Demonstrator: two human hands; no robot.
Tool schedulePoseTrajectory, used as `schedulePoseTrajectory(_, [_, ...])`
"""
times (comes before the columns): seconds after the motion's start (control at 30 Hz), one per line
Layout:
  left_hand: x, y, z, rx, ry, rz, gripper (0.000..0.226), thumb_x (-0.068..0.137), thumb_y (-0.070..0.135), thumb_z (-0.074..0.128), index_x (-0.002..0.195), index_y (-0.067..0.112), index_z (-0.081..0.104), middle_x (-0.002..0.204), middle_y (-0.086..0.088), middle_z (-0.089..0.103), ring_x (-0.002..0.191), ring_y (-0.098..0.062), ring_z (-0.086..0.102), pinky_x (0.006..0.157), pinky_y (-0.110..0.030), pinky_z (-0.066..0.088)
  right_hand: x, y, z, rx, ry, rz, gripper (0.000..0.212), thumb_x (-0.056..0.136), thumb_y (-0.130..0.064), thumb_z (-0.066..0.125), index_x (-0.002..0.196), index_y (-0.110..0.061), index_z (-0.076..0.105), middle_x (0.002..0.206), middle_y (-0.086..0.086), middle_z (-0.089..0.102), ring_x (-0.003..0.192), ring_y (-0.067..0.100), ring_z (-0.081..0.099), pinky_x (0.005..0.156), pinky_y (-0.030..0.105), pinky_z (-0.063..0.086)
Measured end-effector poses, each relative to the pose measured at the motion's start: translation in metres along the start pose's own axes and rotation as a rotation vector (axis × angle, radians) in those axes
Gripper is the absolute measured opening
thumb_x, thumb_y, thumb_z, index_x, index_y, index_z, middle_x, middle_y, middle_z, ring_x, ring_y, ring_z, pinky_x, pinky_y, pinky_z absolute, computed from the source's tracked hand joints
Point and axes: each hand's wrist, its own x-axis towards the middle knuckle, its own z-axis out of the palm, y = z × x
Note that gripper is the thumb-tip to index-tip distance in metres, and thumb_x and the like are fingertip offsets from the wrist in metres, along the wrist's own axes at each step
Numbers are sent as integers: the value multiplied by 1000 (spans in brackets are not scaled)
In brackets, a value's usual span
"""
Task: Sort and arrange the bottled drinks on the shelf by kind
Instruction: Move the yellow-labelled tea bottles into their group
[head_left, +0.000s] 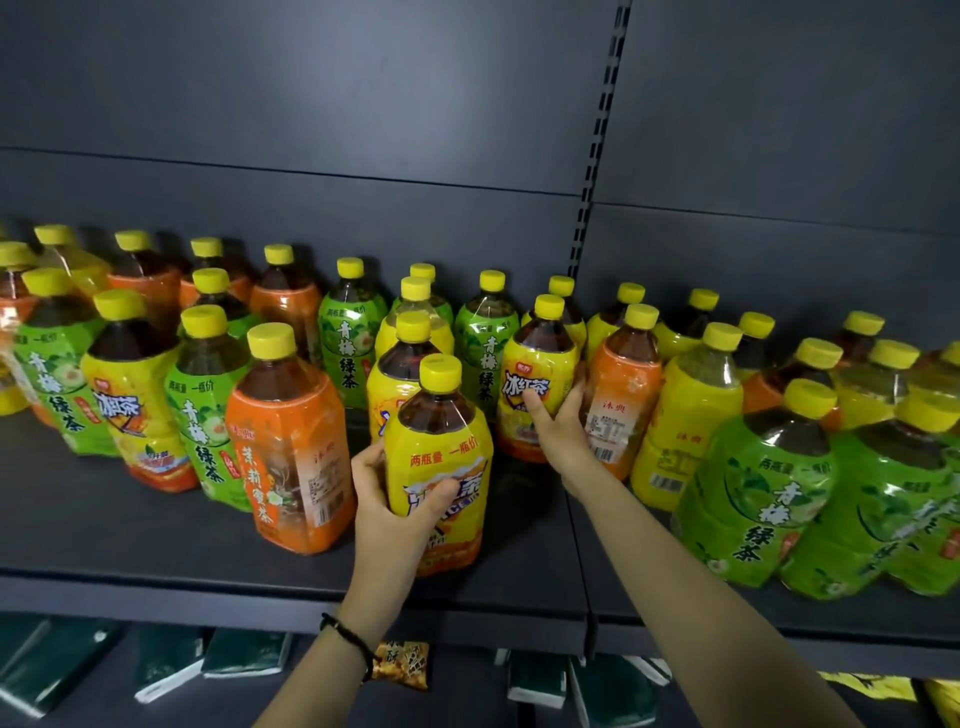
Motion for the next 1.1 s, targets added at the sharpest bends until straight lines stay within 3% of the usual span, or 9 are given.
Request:
schedulePoseTrajectory(0.17, [-7,1,6,-3,-11,-26,88,42,73,77,115,39,41,119,-2,61,102,-7,64,75,-19,54,-35,10,-9,41,-136,-1,77,96,-47,45,150,-35,-9,159,-9,5,145,16,13,118,40,20])
schedulePoseTrajectory(0.27, [-9,-4,5,34,21,-44,76,51,71,75,115,46,43,121,1,59,113,-17,59,84,-32,55,-66,18,-19,183,-150,81,54,96,-44,45,146,-34,28,151,-10,31,140,13,29,116,35,25])
schedulePoseTrajectory(0.33, [-16,-6,13,148,60,-42,70,56,76,68,117,53,44,125,8,52,125,-20,44,97,-45,46,-89,23,-30,223,-167,87,35,94,-46,48,126,-35,53,136,-10,53,126,12,50,111,40,38])
schedulePoseTrajectory(0.43, [-30,-3,34,270,57,-51,93,55,83,56,138,45,36,133,6,36,131,-16,28,103,-42,36,-121,16,-43,206,-293,5,55,80,-62,59,124,-29,58,123,-12,64,115,5,58,100,32,48])
schedulePoseTrajectory(0.6, [-28,-4,64,214,-81,-62,108,64,80,59,150,30,15,148,6,32,139,-15,28,113,-45,29,-127,10,-57,232,-195,-79,42,75,-41,69,113,-32,57,110,-10,66,105,7,62,82,22,53])
schedulePoseTrajectory(0.7, [-18,5,78,27,-131,-118,92,72,54,72,145,24,23,135,7,47,117,3,52,96,-23,47,-115,10,-56,172,-148,-49,52,77,-48,68,124,-30,53,119,-10,62,111,9,59,91,30,53])
schedulePoseTrajectory(0.77, [-9,7,82,-24,-139,-115,67,76,41,67,135,25,38,122,8,57,101,7,60,86,-21,52,-106,8,-50,135,-120,-33,51,83,-46,65,129,-30,50,124,-11,59,113,10,56,93,31,52])
schedulePoseTrajectory(0.93, [16,-3,85,-30,-131,-117,50,83,38,61,129,28,44,115,15,60,101,6,60,79,-16,52,-87,5,-36,60,-67,6,55,88,-46,60,137,-26,44,131,-8,51,119,13,50,97,32,48])
schedulePoseTrajectory(1.1, [39,-15,82,7,-174,-172,52,85,36,62,132,27,41,115,13,60,104,-1,59,67,-11,50,-88,11,-49,133,123,-43,24,92,-23,60,116,-26,57,114,-7,59,108,10,58,78,13,45])
